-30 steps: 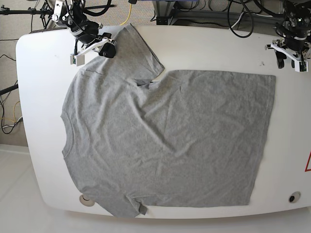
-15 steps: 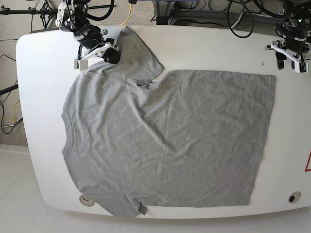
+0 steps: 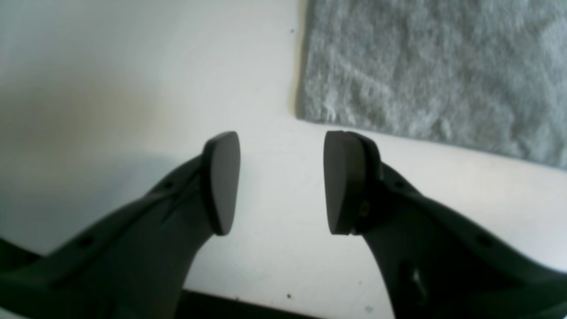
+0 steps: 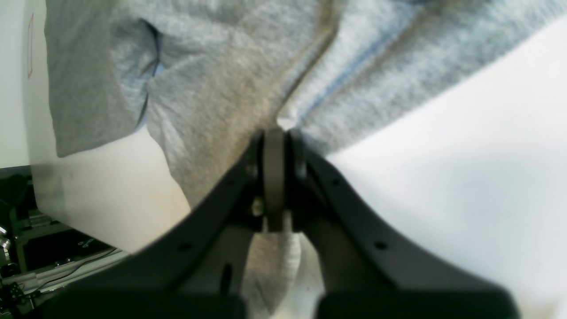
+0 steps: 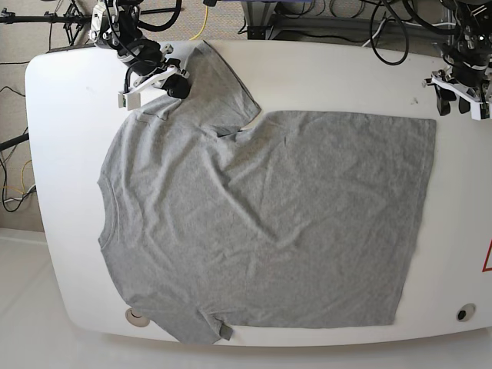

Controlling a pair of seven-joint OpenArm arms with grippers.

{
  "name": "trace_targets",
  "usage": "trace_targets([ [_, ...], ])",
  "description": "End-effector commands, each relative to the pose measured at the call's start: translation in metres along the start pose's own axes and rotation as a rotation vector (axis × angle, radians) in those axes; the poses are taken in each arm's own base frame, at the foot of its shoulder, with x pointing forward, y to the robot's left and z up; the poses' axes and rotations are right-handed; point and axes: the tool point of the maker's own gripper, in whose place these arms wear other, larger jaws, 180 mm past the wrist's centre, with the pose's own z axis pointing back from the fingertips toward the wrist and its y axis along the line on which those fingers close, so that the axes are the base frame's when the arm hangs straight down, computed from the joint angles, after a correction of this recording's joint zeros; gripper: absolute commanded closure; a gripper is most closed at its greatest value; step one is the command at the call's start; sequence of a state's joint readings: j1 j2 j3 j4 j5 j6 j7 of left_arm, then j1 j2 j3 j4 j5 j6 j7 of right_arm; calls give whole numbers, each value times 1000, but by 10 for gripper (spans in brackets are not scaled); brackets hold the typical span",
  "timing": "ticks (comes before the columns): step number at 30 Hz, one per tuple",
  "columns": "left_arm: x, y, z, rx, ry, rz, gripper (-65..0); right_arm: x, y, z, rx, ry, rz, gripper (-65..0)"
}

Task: Fold the T-shirt properly
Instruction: 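Grasp the sleeve edge with the right gripper and lift slightly, then move the left gripper to the hem corner and grasp it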

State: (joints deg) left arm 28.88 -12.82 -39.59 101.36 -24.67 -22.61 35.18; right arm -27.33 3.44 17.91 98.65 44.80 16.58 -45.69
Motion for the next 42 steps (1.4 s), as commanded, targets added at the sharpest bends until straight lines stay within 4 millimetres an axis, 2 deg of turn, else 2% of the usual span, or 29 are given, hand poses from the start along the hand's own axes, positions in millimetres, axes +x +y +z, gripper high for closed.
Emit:
trace_targets([
  [1,15,6,3,-2,-41,-15,-294,-2,0,1,-7,18,18,0],
  [17,19,11,-15,-15,-22,16,-345,-1,-2,0,-15,10,21,0],
  [19,30,15,-19,-2,-45,4,-339,-2,-2,1,-17,14,22,0],
  [23,30,16,-25,-6,-37,10,-346,-3,-2,1,-16,14,21,0],
  [37,14,13,-51,-99,40,14,-382,1,1,0,-6,2,23,0],
  [39,2,14,-57,-105,70,38,-376,3,2,0,1,-4,23,0],
  [42,-2,13,-60,-104,80,50,-375,3,3,0,1,-4,24,0],
])
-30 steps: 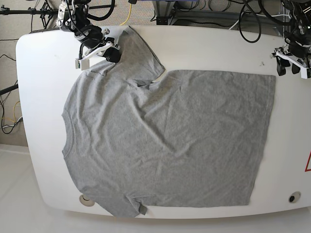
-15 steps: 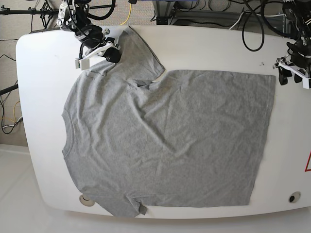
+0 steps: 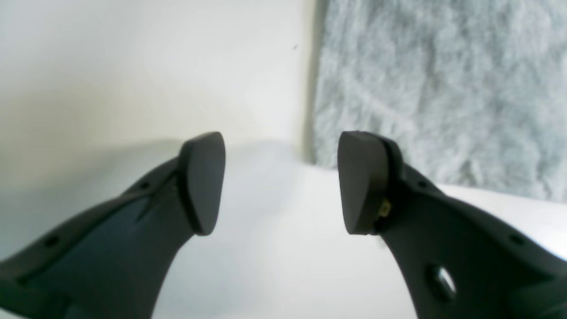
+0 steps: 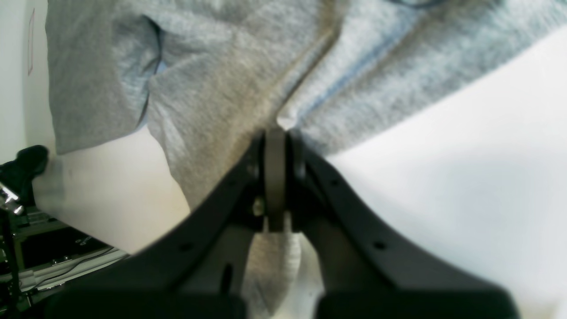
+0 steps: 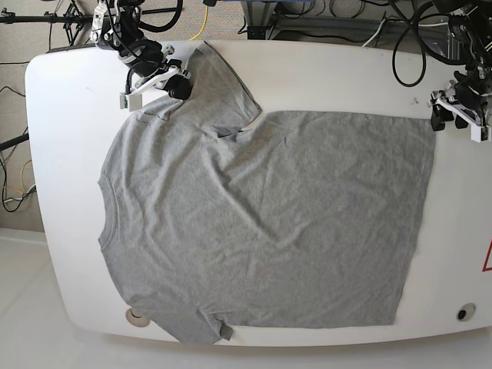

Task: Fold the T-shirt properly
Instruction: 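Move the left gripper to the hem corner and grasp it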

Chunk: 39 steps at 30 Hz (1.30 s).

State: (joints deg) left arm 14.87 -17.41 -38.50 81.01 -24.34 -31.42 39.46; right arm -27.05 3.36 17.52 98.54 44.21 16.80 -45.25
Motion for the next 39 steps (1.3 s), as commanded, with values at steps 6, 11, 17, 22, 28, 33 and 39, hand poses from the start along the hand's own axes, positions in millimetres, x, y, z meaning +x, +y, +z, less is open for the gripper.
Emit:
trace_targets([
  [6,9,8,-3,37,-21,34,-377,2,1,1,-1,0,14,0],
  [11,5,11,-7,60,-12,64,-381,3,1,1,0,2,17,0],
  [17,1,5,-7,26,-3,49,-383,3,2,1,4,-6,14,0],
  [22,-2,1,-7,1,2,37,-388,3,2,1,5,-5,13,0],
  [28,-7,-5,-15,-31,12,65,-384,0,1,1,-1,9,14,0],
  [33,-9,-9,-18,-44,20,77,-382,0,1,1,-2,9,16,0],
  [39,-13,-12,-19,-54,25,79,-379,2,2,1,1,1,22,0],
])
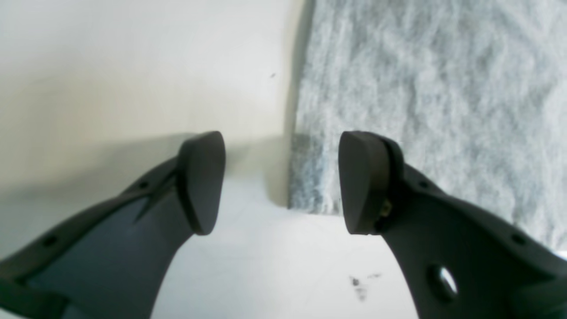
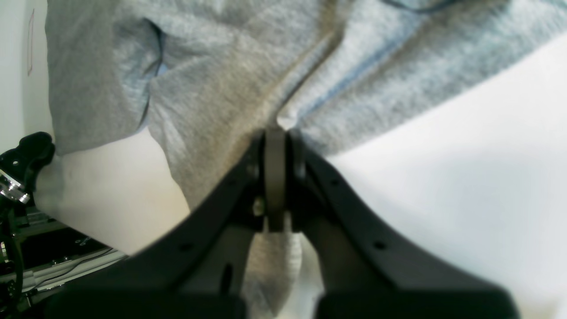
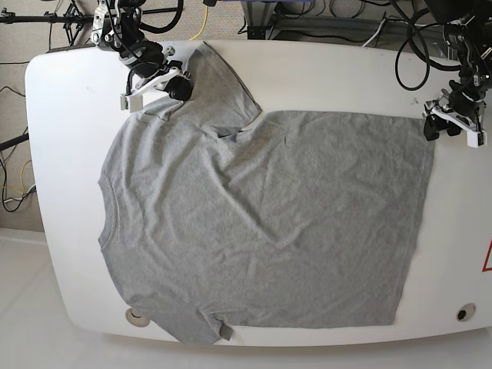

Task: Fold the T-shirt properly
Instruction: 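Move the left gripper to the hem corner and grasp it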

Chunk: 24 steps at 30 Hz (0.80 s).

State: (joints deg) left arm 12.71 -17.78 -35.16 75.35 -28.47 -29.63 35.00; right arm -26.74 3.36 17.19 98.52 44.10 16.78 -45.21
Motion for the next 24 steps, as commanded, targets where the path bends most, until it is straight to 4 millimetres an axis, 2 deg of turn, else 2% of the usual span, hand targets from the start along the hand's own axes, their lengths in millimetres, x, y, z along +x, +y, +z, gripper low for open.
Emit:
trace_targets([
  [1,-17,1,1,4,78,-17,-379,1,0,3,-3,1,17,0],
  [6,-18,-8,-2,-16,84,-26,-378,1,0,3,-4,3,18,0],
  [8,-19,-23,-8,-54,90,-43,-381,2,1,1,2,1,17,0],
  [14,-25,-37,-12,-97,110,-69,-368,2,2,1,3,0,19,-1],
  [16,-28,-43,-12,-120,118,-86,-349,3,3,1,4,-1,19,-1],
  [18,-27,-50,-10,-163,129,-130,-299,4,4,0,8,-9,18,-4],
  [24,-29,-57,-9,-191,136,-149,-276,4,5,0,11,-10,19,-5],
])
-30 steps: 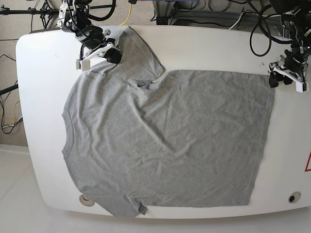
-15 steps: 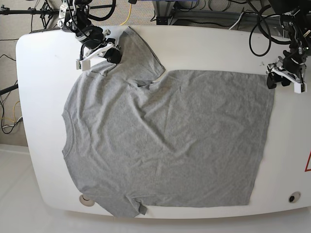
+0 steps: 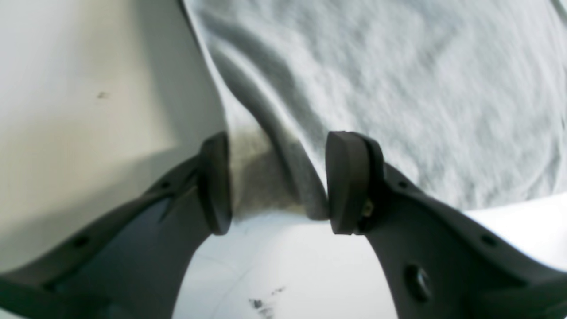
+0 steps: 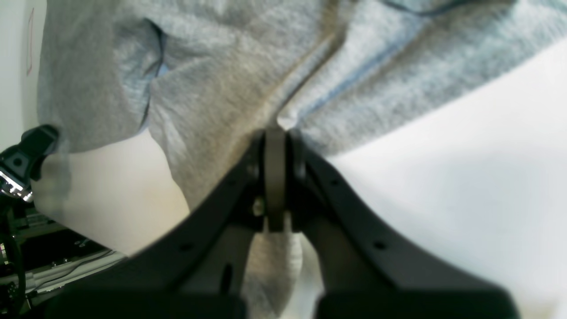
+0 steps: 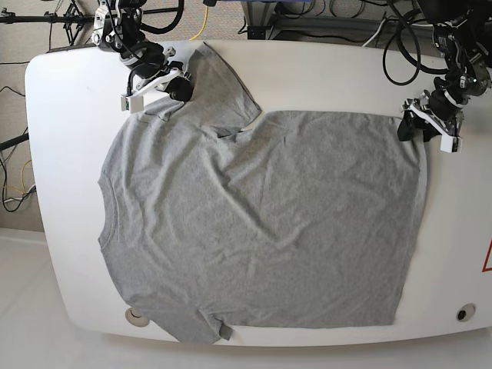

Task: Fold the T-shirt properly
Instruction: 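Move the left gripper to the hem corner and grasp it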

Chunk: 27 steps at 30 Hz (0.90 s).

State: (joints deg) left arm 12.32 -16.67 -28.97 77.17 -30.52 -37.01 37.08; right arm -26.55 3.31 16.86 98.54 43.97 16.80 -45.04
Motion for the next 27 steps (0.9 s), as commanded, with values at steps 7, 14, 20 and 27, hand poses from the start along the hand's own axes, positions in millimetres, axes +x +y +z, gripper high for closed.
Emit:
trace_targets([
  [7,-17,7,2,31,87,9,-129,4,2,1,7,-10,19,-5],
  [14,-10,10,3,40,56,9,0,6,3,2,6,-12,21,0],
  [20,-8,11,4,44,53,5,0,8,4,2,8,-16,27,0],
  [27,-8,6,8,35,54,-17,0,14,9,7,11,-25,51,0],
])
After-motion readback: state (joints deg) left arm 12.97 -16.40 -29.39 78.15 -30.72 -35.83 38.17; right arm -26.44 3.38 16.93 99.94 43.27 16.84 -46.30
